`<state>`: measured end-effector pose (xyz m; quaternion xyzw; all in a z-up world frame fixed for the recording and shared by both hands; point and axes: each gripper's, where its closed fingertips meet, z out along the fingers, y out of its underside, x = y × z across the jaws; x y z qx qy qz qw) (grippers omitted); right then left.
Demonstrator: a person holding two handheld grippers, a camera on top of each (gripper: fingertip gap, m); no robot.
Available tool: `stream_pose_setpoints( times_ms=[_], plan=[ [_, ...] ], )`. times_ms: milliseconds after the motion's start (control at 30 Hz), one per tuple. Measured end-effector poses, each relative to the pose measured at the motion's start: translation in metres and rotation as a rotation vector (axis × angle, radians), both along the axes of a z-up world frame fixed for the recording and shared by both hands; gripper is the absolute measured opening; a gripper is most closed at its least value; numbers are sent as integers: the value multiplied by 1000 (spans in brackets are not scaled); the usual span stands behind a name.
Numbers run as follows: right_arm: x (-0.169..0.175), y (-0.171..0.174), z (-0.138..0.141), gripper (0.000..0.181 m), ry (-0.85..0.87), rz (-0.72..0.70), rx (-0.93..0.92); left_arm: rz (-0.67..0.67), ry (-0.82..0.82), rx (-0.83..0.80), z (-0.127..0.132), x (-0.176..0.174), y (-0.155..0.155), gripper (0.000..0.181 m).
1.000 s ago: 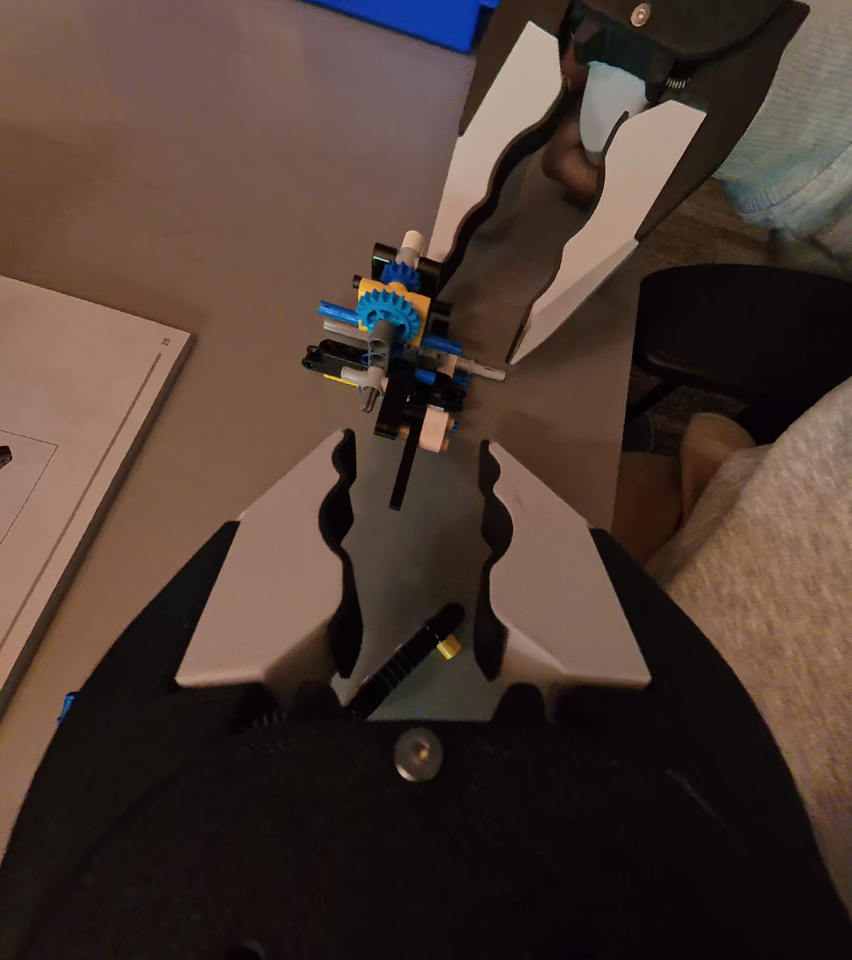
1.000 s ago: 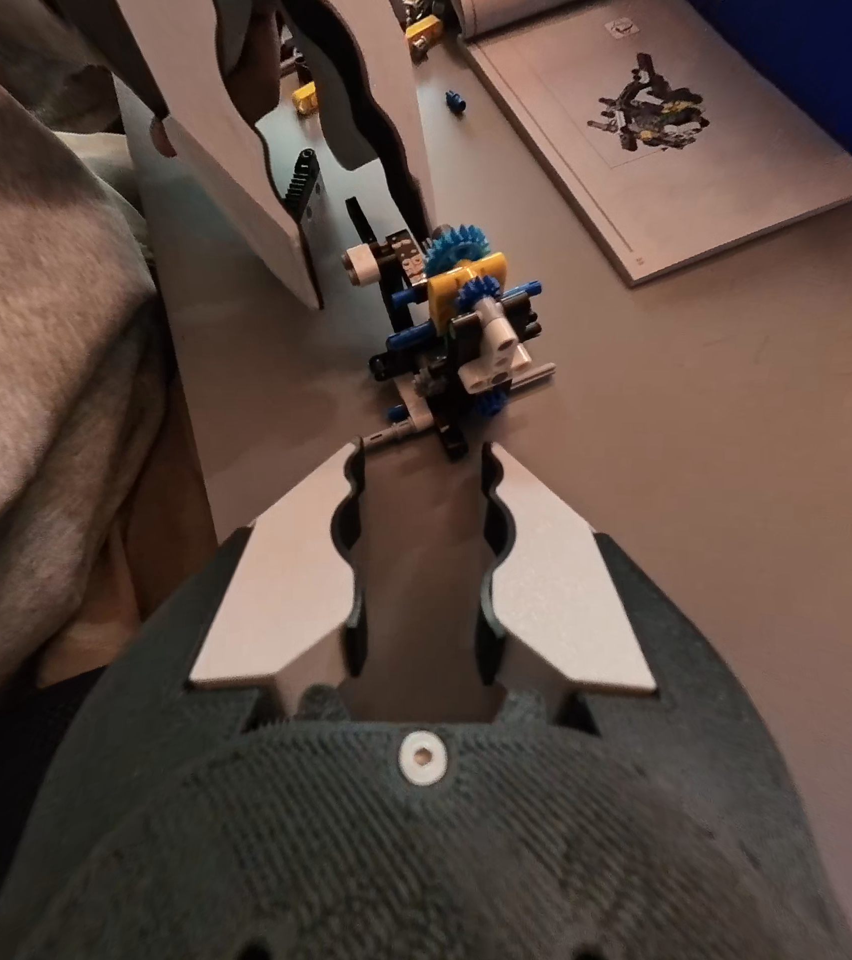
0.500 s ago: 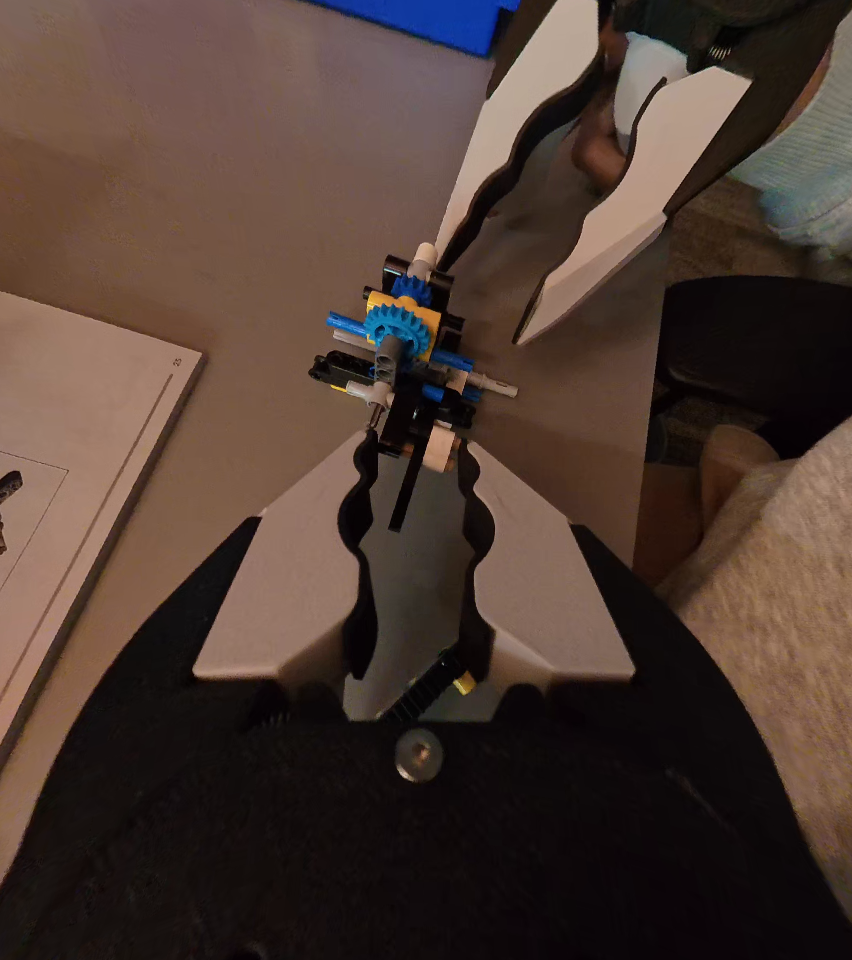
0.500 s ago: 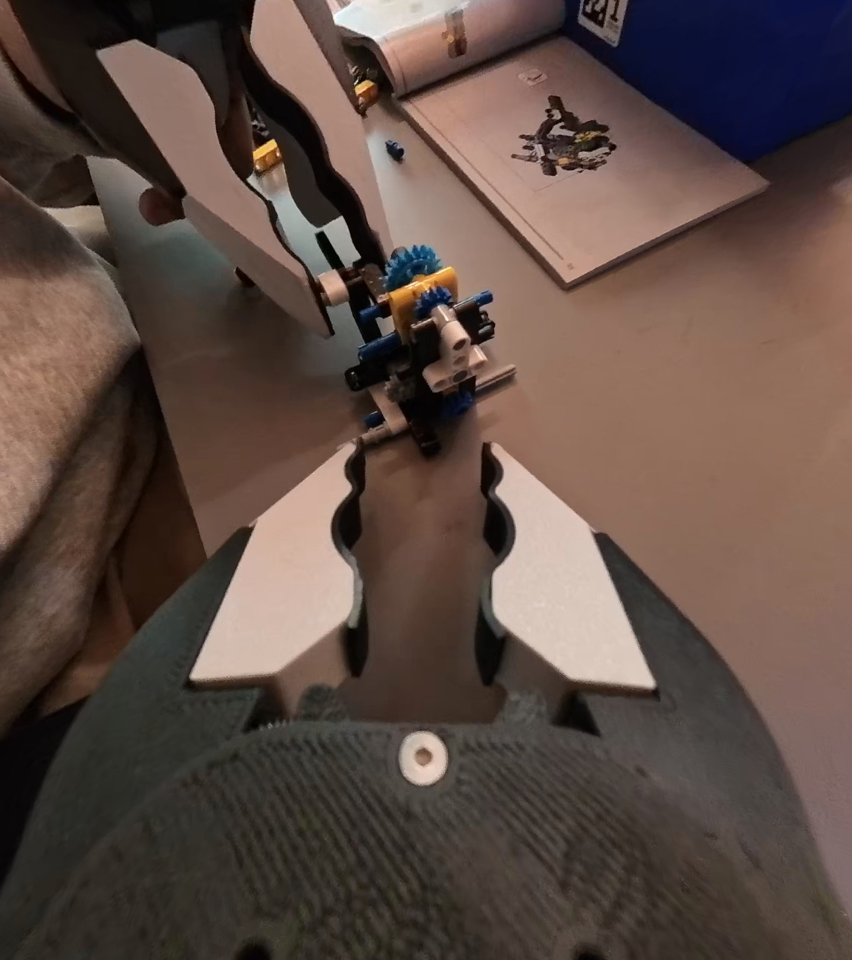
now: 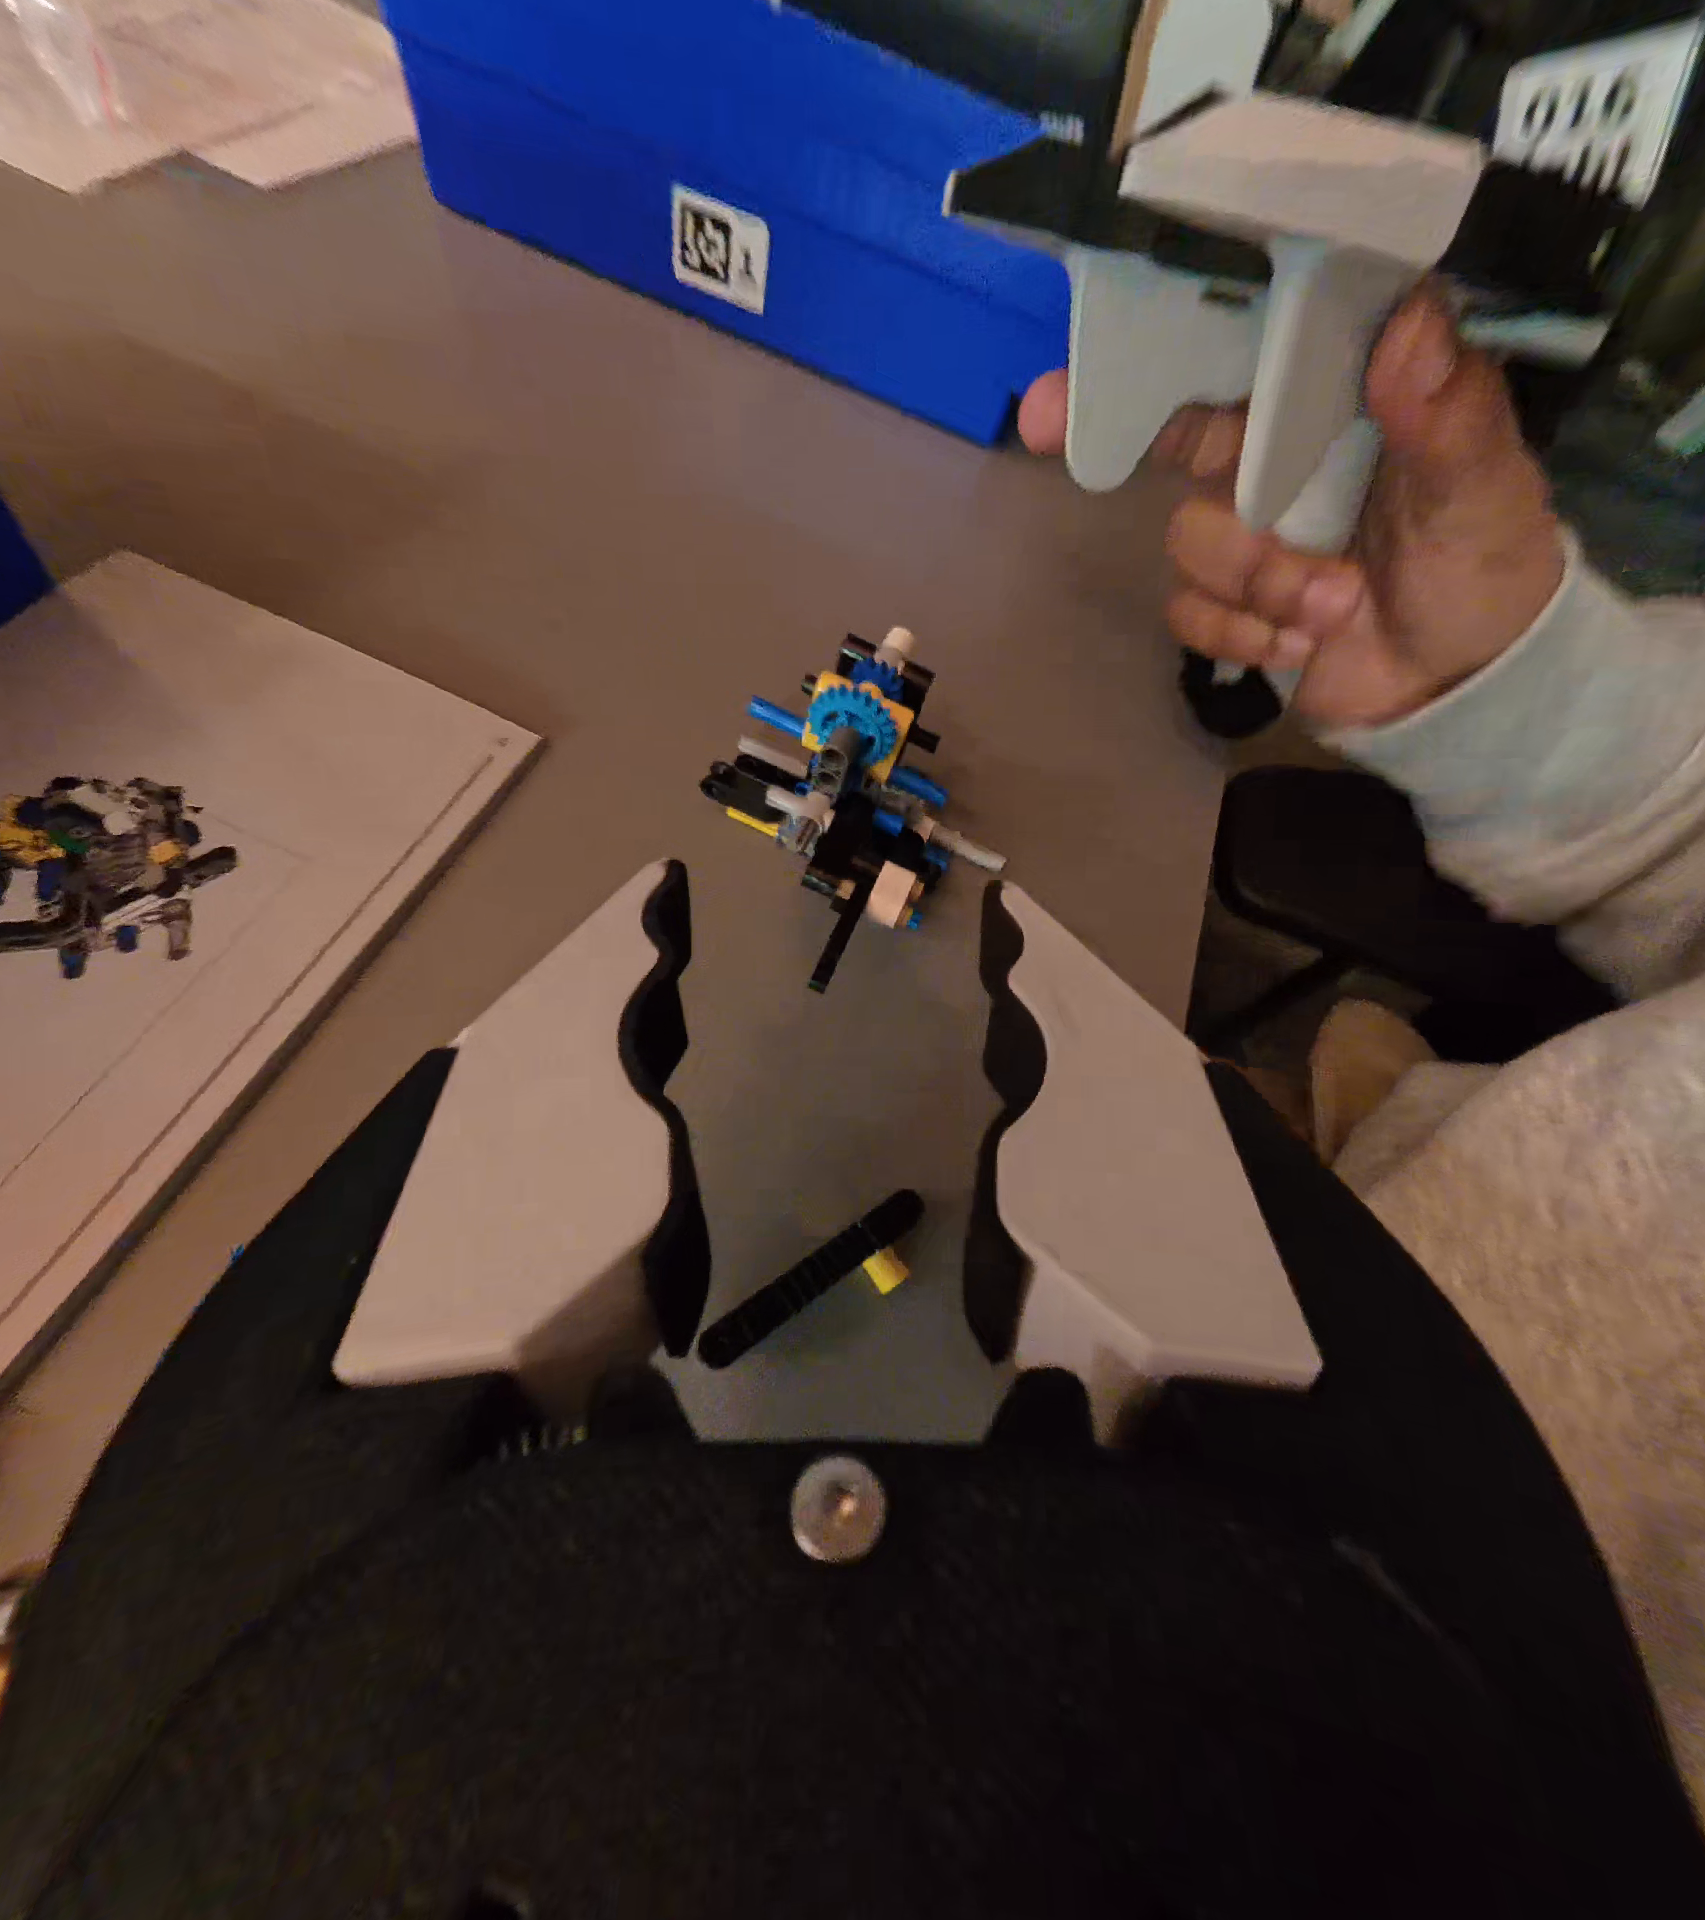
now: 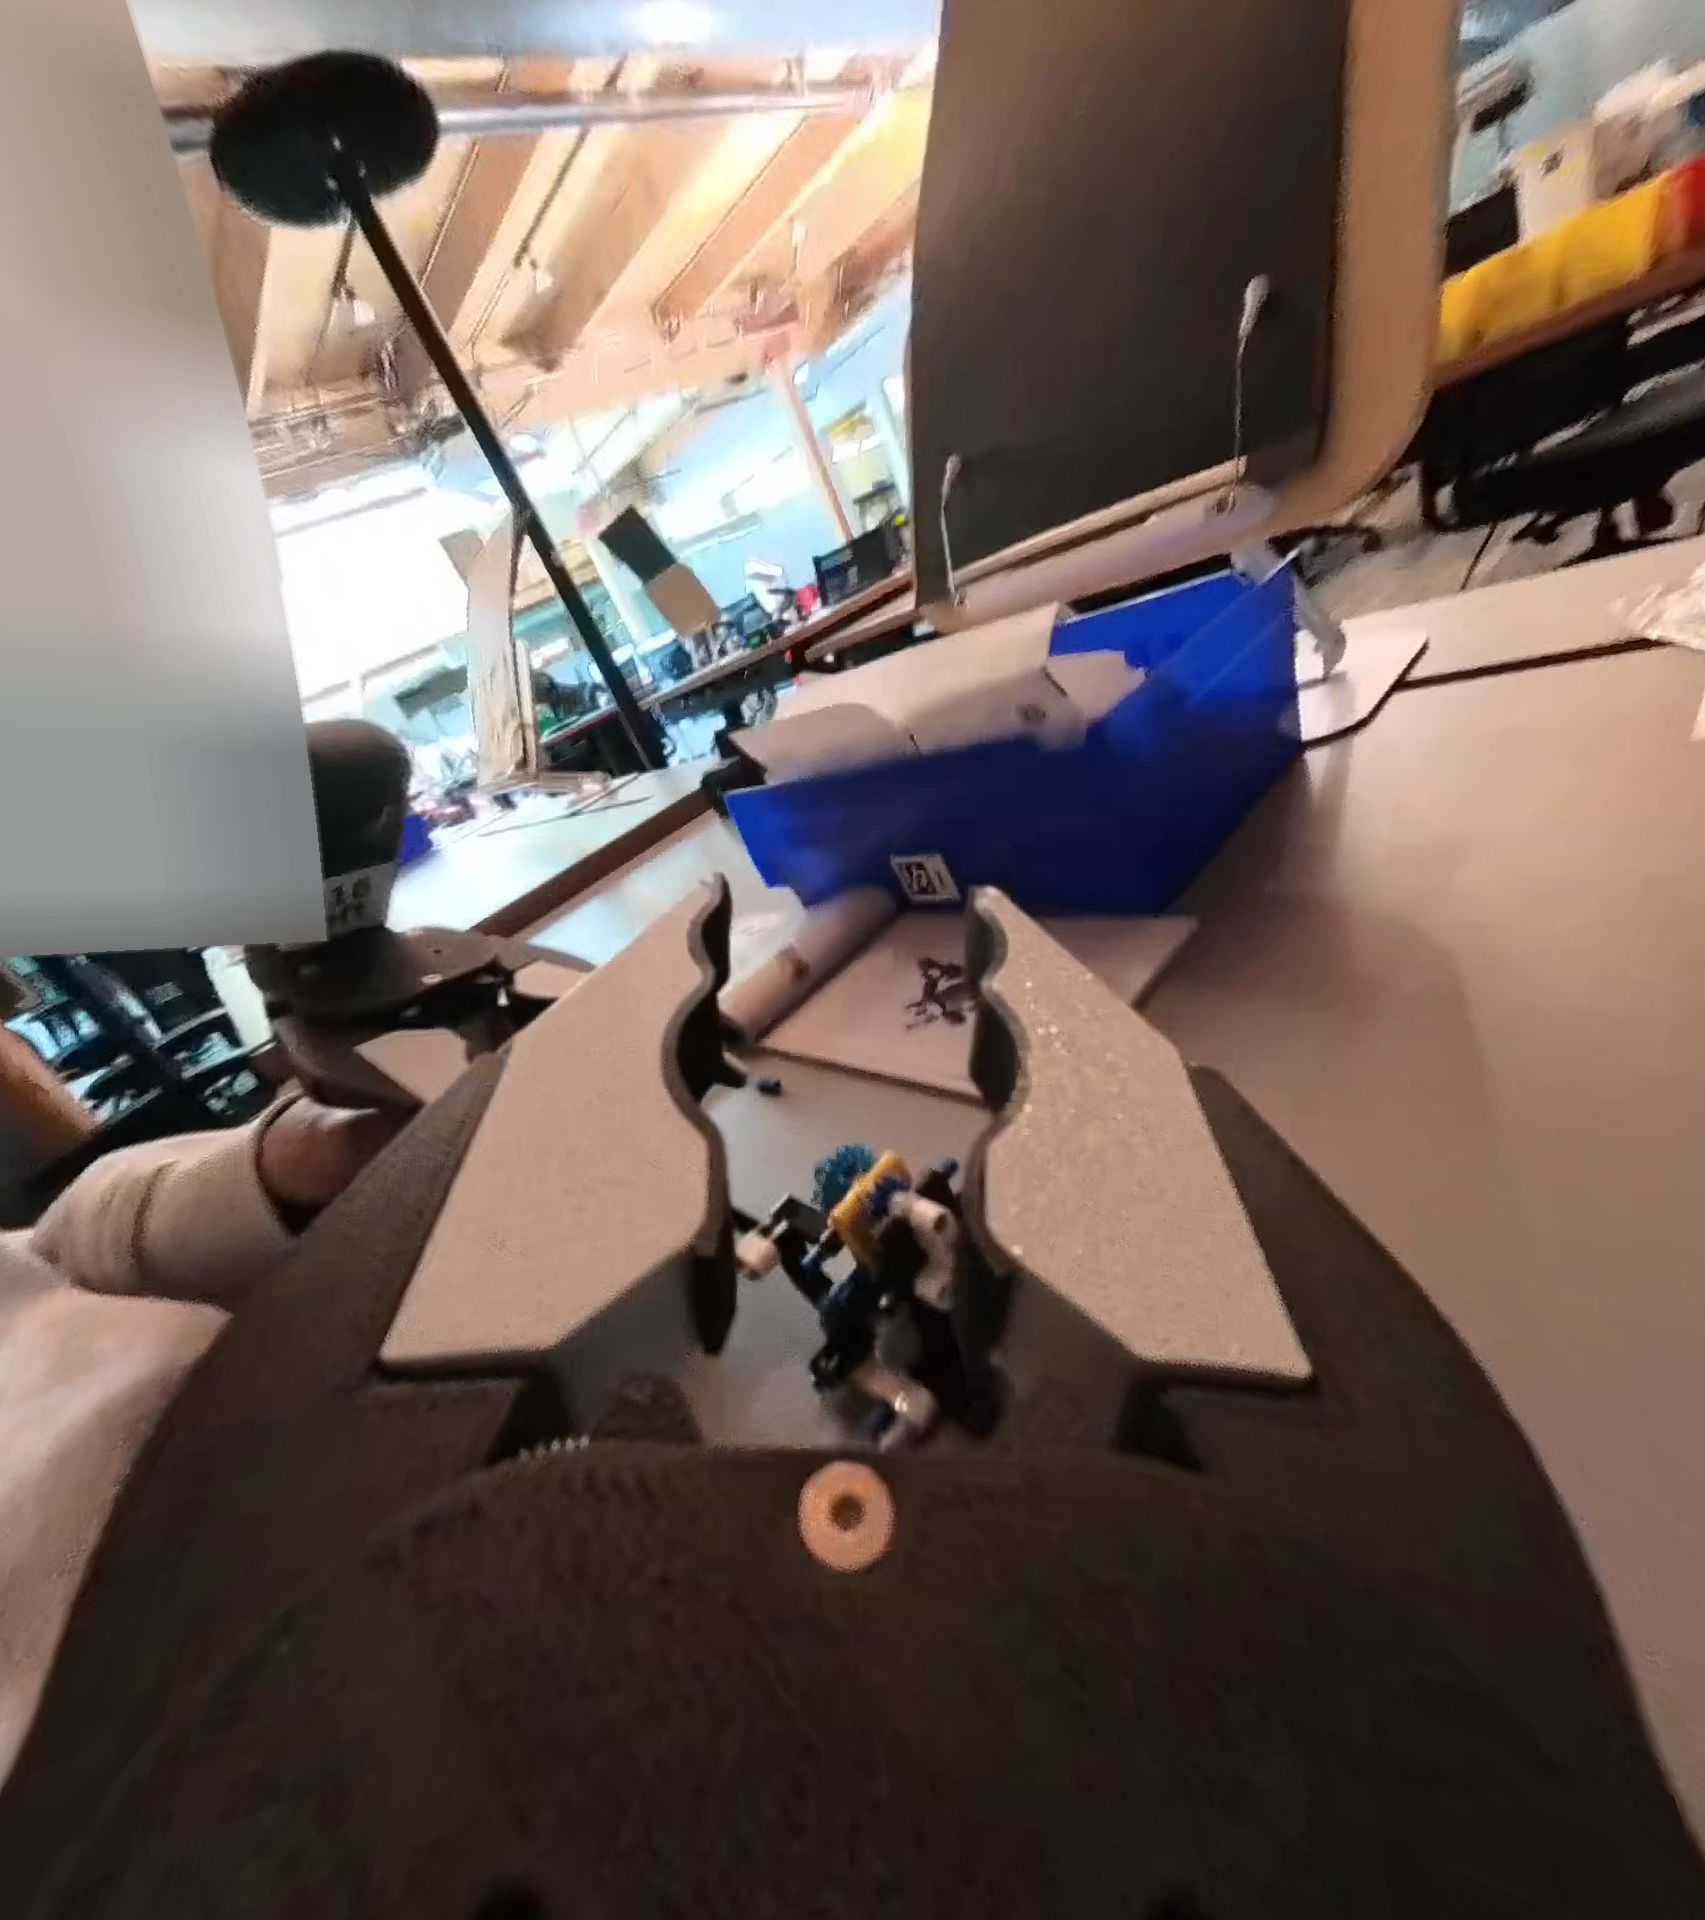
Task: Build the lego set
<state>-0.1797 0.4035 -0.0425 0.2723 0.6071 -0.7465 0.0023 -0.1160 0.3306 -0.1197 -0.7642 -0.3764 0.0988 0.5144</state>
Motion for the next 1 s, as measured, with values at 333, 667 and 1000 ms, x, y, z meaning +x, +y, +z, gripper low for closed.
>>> stream_pose_setpoints(
  times_ms=[333, 667, 1000],
  plan=[
    [-41, -22, -7, 56, -12, -170, 175, 150, 22, 329, 9, 47, -67, 82],
    [-62, -20, -34, 49, 28, -281, 276, 64, 102, 404, 24, 64, -62, 76],
    [-61, -23, -62, 54, 116, -248, 457, 62, 51, 454, 22, 59, -61, 46]
  ],
)
